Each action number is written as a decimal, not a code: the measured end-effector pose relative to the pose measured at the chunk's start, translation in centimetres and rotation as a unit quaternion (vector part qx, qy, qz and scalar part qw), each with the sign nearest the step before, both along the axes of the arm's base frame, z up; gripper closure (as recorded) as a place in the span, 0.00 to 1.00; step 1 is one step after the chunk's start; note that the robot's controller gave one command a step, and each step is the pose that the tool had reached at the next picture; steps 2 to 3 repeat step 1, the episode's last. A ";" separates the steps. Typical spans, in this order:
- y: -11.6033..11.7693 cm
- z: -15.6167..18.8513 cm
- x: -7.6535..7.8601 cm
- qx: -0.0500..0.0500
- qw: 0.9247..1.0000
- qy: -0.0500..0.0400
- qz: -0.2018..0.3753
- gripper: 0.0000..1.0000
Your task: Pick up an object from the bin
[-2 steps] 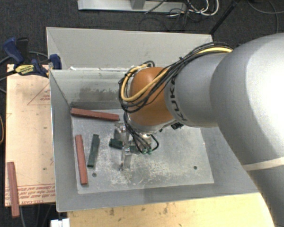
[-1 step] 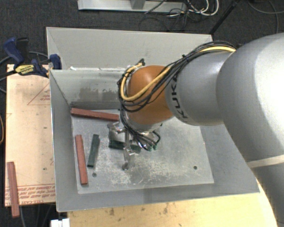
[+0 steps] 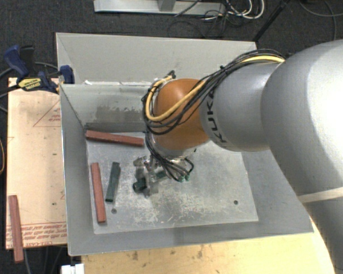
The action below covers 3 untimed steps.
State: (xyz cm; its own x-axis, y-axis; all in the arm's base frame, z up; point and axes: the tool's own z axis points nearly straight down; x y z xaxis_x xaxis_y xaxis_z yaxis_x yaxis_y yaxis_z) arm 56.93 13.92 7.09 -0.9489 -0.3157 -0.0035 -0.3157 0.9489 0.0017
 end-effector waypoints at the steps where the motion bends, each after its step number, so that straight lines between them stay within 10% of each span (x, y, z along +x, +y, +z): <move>1: -1.6 16.4 -1.3 0.000 1.000 -0.004 0.027 1.00; 3: -1.6 16.4 -1.3 0.000 1.000 -0.004 0.027 1.00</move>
Offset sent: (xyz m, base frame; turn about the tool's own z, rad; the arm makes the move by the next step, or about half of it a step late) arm -0.0152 -0.0166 0.1594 -0.0579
